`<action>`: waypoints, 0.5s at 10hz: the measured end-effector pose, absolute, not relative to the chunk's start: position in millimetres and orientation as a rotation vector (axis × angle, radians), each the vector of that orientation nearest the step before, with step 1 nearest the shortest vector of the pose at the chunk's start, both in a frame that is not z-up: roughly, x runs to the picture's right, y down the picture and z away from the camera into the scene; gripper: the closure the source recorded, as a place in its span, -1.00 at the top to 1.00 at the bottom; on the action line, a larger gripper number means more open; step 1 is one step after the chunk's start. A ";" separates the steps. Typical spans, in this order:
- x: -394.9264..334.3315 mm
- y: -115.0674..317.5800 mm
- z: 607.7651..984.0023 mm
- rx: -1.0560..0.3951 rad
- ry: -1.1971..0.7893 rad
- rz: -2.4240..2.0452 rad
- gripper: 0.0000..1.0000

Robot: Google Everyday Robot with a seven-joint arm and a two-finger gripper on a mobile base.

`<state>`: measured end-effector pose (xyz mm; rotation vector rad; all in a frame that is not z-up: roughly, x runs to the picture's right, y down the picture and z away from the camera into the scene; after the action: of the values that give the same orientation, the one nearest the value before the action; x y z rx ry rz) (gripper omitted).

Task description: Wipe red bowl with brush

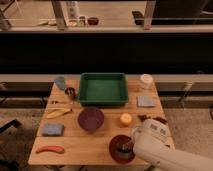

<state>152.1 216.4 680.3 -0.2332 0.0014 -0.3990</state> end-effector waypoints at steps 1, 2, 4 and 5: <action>151.1 217.3 676.5 -0.219 0.015 -0.412 -1.00; 147.5 218.7 674.7 -0.204 0.025 -0.430 -1.00; 143.4 223.3 676.4 -0.196 0.049 -0.465 -1.00; 139.9 224.6 679.6 -0.191 0.059 -0.485 -1.00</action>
<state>139.9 224.6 679.6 -0.1908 0.0593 -0.4848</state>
